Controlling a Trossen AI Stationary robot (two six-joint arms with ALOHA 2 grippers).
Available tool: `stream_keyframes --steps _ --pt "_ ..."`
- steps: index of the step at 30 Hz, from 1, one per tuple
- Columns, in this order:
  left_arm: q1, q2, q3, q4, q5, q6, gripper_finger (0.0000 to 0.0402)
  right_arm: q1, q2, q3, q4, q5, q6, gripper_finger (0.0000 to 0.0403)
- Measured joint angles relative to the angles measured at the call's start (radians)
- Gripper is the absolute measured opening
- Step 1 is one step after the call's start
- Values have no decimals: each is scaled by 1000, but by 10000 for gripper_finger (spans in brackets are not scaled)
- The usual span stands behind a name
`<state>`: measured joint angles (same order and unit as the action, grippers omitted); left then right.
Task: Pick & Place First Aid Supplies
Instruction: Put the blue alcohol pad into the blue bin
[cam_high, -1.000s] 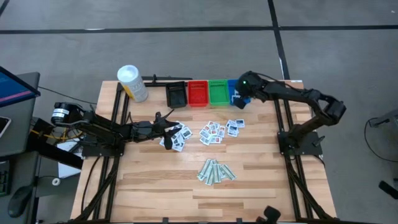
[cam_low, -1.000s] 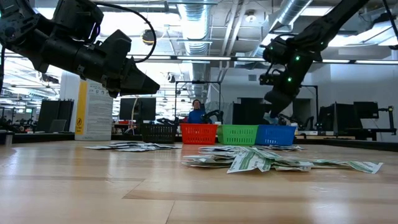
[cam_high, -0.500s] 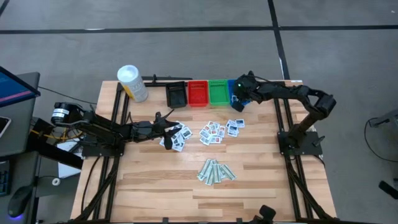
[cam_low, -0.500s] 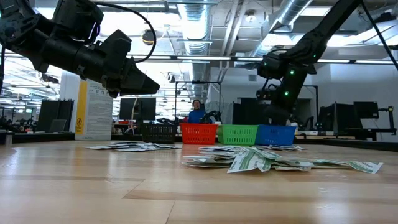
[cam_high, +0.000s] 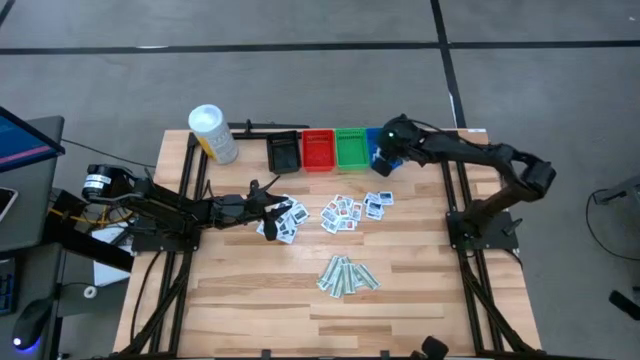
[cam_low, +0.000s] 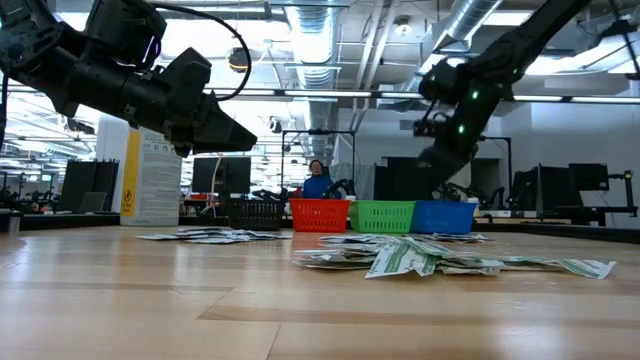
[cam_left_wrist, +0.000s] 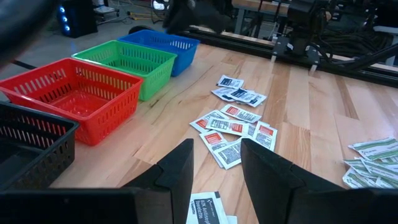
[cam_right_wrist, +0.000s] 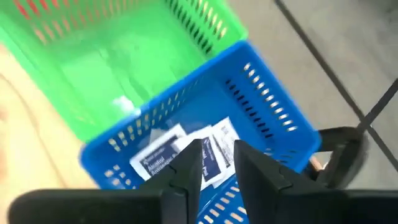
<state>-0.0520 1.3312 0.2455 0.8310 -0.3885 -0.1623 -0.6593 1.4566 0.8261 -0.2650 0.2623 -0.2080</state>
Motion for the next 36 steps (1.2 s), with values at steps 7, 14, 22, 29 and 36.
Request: stream_keyframes --steps 7,14,22,29,36 --pt "0 0 0 0 0 28 134 160 -175 -8 -98 -3 41 78" --pt "0 0 0 0 0 27 134 358 -311 -165 -102 -8 64 77" --pt "1 0 0 5 -5 24 134 468 -339 -384 84 -3 165 77" --pt "2 0 0 9 -8 24 134 468 -330 -440 170 0 198 77" --pt "2 0 0 16 -8 23 134 476 -330 -440 168 -9 260 77"
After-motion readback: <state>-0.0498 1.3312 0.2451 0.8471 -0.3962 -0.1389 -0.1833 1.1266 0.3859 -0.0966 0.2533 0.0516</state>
